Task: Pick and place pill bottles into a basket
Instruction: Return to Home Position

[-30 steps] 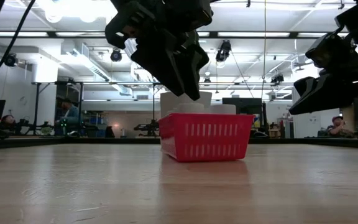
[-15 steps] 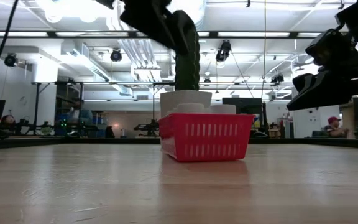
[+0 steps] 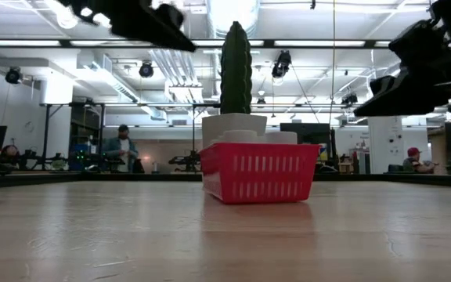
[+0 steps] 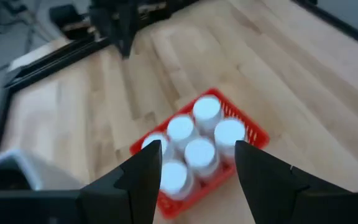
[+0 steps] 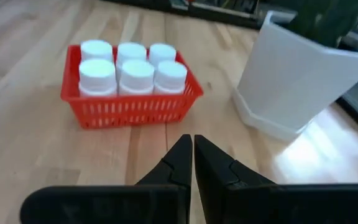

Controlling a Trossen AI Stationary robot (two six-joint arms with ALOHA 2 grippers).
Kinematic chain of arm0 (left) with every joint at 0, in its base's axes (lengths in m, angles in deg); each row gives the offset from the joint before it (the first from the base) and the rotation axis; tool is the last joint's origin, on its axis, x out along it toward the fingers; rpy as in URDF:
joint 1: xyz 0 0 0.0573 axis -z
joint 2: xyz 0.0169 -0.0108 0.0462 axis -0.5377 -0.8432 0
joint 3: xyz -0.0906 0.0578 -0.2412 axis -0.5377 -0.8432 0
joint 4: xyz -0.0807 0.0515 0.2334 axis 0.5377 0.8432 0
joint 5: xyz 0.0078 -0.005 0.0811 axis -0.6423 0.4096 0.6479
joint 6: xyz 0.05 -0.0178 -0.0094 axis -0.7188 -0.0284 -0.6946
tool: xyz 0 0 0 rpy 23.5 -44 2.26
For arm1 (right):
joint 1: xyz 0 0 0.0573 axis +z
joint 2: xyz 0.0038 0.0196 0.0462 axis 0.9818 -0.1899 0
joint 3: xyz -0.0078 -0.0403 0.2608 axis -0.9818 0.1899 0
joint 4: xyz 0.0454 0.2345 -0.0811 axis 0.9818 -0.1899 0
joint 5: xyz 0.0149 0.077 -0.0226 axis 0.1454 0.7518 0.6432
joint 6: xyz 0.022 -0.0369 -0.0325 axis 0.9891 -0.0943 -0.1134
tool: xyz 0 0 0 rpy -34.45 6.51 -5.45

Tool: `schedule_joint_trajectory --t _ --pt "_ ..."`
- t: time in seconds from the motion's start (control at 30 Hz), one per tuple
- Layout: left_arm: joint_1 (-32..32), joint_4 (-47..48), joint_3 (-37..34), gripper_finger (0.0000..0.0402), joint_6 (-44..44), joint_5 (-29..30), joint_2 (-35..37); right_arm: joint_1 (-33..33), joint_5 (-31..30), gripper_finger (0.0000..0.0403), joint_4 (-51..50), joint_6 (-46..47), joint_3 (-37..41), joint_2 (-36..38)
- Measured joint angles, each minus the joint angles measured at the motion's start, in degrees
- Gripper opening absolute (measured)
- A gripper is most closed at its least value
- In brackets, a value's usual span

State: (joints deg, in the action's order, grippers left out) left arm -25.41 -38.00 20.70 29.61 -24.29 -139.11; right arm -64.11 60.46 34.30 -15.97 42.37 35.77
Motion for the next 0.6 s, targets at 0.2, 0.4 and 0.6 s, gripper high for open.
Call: schedule_joint_trajectory --t 0.2,0.4,0.6 --pt "0.0 -10.4 -14.3 0.0185 2.8 2.5 11.6 0.0 0.1 0.0008 -1.7 -2.7 0.0 6.7" --pt "0.0 -20.0 -25.4 0.0185 2.8 3.8 20.9 -0.1 0.7 0.0008 -6.4 -3.5 0.4 15.3" --pt "0.0 -24.3 -33.5 0.0185 4.8 5.7 26.9 -0.1 1.6 0.0008 -14.5 -2.5 0.8 23.5"
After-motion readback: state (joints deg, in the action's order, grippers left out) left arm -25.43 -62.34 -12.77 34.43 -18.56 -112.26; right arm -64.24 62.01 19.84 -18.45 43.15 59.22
